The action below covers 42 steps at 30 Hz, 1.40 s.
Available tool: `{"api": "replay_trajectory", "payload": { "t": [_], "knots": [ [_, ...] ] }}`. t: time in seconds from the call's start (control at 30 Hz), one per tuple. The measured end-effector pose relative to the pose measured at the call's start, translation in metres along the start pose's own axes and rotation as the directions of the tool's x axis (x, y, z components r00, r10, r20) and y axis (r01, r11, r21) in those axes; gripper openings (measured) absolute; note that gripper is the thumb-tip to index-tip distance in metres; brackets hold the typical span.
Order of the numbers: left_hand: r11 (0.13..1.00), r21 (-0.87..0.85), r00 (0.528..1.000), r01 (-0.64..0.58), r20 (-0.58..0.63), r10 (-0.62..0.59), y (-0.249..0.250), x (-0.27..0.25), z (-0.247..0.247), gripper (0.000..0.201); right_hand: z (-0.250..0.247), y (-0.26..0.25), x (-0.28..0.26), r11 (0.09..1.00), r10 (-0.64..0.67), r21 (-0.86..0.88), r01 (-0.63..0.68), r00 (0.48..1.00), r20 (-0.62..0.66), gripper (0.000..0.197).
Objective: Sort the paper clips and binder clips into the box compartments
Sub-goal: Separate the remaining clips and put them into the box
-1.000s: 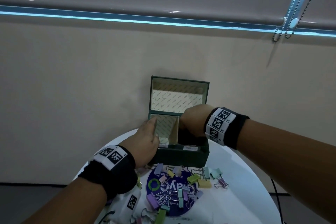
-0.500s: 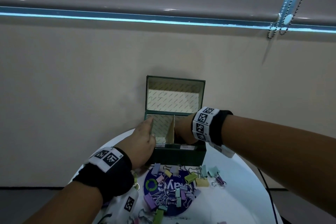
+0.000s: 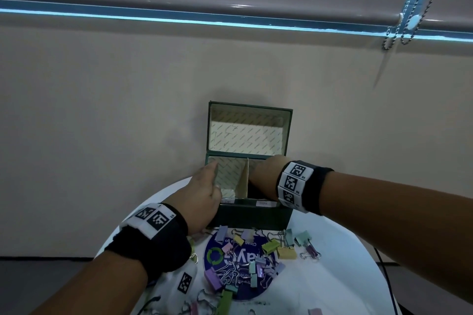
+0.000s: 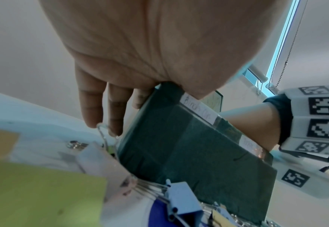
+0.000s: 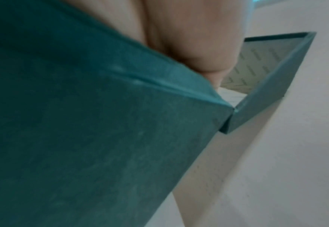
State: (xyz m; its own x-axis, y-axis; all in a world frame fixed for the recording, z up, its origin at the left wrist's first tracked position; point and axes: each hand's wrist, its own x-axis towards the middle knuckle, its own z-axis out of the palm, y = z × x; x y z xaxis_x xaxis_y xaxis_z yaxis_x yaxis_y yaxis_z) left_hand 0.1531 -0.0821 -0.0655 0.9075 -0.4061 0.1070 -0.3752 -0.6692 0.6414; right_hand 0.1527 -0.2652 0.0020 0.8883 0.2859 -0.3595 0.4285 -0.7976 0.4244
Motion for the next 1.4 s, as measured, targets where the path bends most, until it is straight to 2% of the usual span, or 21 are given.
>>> {"api": "replay_trajectory", "payload": {
  "t": [0.2, 0.5, 0.73, 0.83, 0.9, 0.93, 1.0, 1.03, 1.1, 1.17, 1.23, 1.33, 1.4],
  "knots": [
    [1.000, -0.003, 1.000, 0.009, 0.003, -0.009, 0.002, -0.001, -0.001, 0.057, -0.004, 0.002, -0.006, 0.997, -0.063, 0.042, 0.062, 0.998, 0.024, 0.028],
    [1.000, 0.012, 1.000, -0.004, 0.014, 0.003, 0.007, -0.003, -0.003, 0.053, -0.010, 0.019, -0.005, 0.984, -0.031, 0.177, 0.036, 0.999, -0.027, 0.023],
    [1.000, 0.019, 1.000, 0.005, 0.007, -0.006, 0.007, -0.003, -0.001, 0.052, -0.020, 0.033, -0.006, 0.899, -0.042, 0.433, 0.058, 0.998, -0.045, 0.007],
    [0.999, 0.029, 1.000, 0.026, 0.008, -0.026, 0.006, -0.003, -0.001, 0.051, -0.023, 0.036, -0.007, 0.870, -0.042, 0.489, 0.062, 0.998, -0.050, 0.008],
    [0.989, 0.125, 0.996, 0.082, 0.023, -0.086, 0.009, -0.005, -0.004, 0.051, -0.022, 0.039, -0.009, 0.868, -0.026, 0.493, 0.056, 0.997, -0.068, 0.008],
    [0.962, 0.253, 0.994, 0.105, 0.001, -0.109, 0.012, -0.007, -0.007, 0.052, -0.020, 0.040, -0.011, 0.864, -0.017, 0.501, 0.055, 0.997, -0.079, 0.009],
    [0.851, 0.517, 0.994, 0.090, -0.096, -0.047, 0.023, -0.012, -0.016, 0.056, -0.017, 0.041, -0.014, 0.851, -0.009, 0.522, 0.062, 0.995, -0.103, 0.013],
    [0.820, 0.569, 0.992, 0.063, -0.128, 0.013, 0.031, -0.013, -0.020, 0.056, -0.017, 0.041, -0.015, 0.844, -0.009, 0.532, 0.070, 0.993, -0.116, 0.015],
    [0.858, 0.512, 0.988, -0.047, -0.105, 0.117, 0.049, -0.013, -0.025, 0.046, -0.017, 0.038, -0.018, 0.824, -0.011, 0.559, 0.090, 0.990, -0.143, 0.016],
    [0.927, 0.350, 0.988, -0.131, -0.027, 0.150, 0.064, -0.009, -0.024, 0.033, -0.020, 0.034, -0.021, 0.813, -0.016, 0.571, 0.115, 0.984, -0.175, 0.016],
    [0.958, 0.258, 0.991, -0.126, -0.021, 0.136, 0.076, -0.003, -0.022, 0.026, -0.023, 0.033, -0.024, 0.820, -0.026, 0.558, 0.131, 0.981, -0.191, 0.012],
    [0.979, 0.186, 0.990, -0.080, -0.101, 0.100, 0.077, 0.002, -0.019, 0.013, -0.021, 0.035, -0.028, 0.823, 0.003, 0.558, 0.108, 0.981, -0.195, 0.016],
    [0.987, 0.152, 0.989, -0.055, -0.129, 0.075, 0.071, 0.004, -0.020, 0.011, -0.017, 0.039, -0.031, 0.815, 0.036, 0.574, 0.080, 0.982, -0.187, 0.011]
  ]
}}
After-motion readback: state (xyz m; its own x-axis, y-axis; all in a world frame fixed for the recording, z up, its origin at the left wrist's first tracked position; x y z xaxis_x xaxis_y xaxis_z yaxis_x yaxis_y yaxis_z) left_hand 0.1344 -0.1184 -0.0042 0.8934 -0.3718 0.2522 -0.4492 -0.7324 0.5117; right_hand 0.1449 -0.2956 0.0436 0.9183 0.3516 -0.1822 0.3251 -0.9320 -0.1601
